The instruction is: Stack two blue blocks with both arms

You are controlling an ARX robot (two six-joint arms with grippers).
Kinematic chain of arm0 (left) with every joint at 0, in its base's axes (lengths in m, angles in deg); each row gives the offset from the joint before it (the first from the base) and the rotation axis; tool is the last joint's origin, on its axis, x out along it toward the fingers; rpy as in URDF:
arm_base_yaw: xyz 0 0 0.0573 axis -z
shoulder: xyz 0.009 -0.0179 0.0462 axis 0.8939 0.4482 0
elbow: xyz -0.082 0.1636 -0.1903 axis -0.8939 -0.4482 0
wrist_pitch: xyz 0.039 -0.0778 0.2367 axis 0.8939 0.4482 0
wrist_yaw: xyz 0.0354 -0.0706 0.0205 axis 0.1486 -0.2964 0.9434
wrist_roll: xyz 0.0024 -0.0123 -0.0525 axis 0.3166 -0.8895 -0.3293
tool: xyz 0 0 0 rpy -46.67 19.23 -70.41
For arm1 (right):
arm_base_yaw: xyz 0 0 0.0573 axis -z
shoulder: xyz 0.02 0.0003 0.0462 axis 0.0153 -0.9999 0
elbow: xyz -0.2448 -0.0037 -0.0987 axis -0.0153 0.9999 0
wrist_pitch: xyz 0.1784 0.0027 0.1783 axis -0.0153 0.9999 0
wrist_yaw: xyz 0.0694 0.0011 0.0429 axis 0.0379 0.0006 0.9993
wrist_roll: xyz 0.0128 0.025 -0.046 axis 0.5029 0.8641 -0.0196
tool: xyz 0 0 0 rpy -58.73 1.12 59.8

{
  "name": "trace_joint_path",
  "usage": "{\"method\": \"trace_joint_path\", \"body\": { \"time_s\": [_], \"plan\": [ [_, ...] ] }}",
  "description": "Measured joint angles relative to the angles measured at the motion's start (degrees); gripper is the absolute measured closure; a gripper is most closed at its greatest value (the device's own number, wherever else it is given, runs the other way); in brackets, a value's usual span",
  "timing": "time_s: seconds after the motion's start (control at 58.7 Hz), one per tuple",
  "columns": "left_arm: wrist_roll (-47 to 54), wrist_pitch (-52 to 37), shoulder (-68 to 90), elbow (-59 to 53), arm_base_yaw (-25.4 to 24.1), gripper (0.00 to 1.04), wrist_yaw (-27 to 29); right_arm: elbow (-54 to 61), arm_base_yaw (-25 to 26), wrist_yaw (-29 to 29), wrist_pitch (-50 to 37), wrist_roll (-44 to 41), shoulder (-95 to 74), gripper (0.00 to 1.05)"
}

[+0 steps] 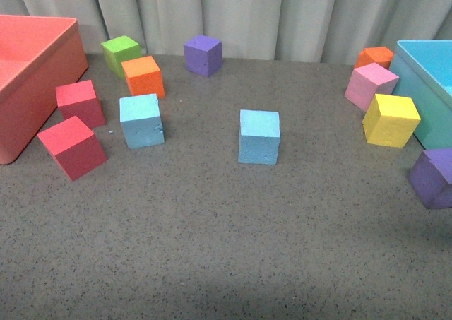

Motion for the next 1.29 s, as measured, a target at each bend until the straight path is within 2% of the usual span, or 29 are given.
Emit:
{"method": "trace_joint_path", "body": {
  "time_s": [0.256, 0.324, 0.409, 1.295],
  "plan": [
    [0.0, 0.0, 0.0, 0.0, 0.0, 0.07, 0.0, 5.0, 2.1, 2.2, 6.4, 0.0, 10.8, 1.04],
    [0.0, 0.0, 0.0, 0.0, 0.0, 0.07, 0.0, 6.1, 5.0, 6.0, 9.1, 0.0, 14.6, 1.04],
    [0.0, 0.0, 0.0, 0.0, 0.0, 0.07, 0.0, 7.1, 6.4, 6.2, 12.2, 0.0, 18.8, 1.04],
    [0.0, 0.0, 0.0, 0.0, 0.0, 0.07, 0.0, 9.9, 6.5, 6.6, 44.0, 0.0, 54.7, 1.04]
  ]
}}
